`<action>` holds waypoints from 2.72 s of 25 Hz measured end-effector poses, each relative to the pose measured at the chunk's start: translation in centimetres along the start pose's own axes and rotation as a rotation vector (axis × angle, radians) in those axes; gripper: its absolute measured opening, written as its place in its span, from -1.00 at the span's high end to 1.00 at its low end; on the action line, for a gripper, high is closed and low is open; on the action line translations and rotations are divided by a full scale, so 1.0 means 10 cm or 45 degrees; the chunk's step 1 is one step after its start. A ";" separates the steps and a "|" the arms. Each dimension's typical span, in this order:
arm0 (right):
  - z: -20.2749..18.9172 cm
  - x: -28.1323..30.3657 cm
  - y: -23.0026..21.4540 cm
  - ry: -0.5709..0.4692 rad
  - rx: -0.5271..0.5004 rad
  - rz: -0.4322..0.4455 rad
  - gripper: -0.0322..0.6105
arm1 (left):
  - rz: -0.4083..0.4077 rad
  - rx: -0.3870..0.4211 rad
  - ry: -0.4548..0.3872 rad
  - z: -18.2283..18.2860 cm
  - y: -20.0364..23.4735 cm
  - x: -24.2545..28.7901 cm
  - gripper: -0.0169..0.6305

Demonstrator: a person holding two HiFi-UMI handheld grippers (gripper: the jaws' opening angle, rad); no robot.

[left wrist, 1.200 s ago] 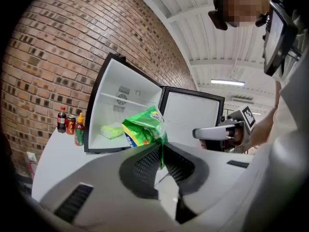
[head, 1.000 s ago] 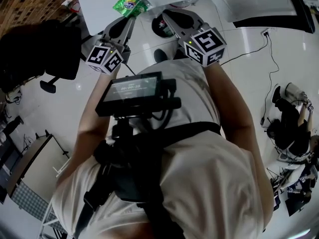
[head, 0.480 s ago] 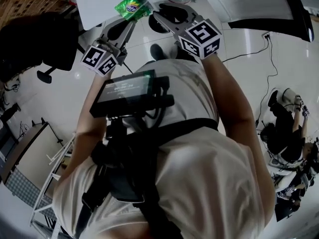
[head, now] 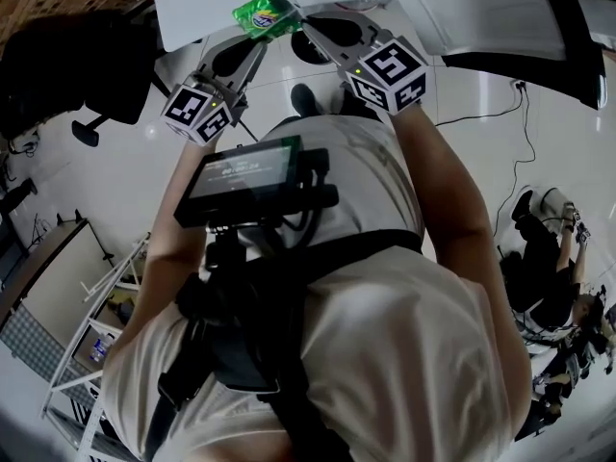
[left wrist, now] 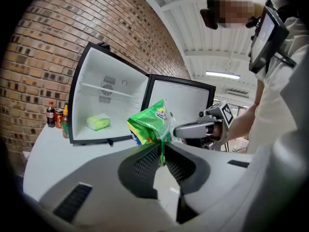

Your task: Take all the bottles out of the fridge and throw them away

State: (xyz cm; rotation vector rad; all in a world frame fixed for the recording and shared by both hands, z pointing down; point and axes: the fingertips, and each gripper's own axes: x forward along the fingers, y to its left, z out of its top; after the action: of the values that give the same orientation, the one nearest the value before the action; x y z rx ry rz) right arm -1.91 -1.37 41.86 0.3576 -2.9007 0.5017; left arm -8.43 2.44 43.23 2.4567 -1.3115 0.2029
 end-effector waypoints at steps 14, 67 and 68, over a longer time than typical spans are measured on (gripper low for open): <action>-0.99 0.18 -0.40 0.320 0.070 -0.033 0.89 | 0.296 -0.147 0.058 -0.32 0.28 -0.28 0.81; -0.23 0.23 -0.45 0.095 -0.134 -0.098 0.59 | 0.351 -0.129 -0.015 -0.10 0.49 -0.02 0.82; -0.12 0.19 -0.41 0.063 -0.129 -0.093 0.59 | 0.339 -0.109 -0.033 -0.02 0.48 0.01 0.82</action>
State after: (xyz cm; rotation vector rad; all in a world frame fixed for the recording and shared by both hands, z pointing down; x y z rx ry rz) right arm -2.51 -5.13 44.63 0.4283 -2.8400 0.3454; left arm -12.31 0.05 44.58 2.2162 -1.6218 0.1763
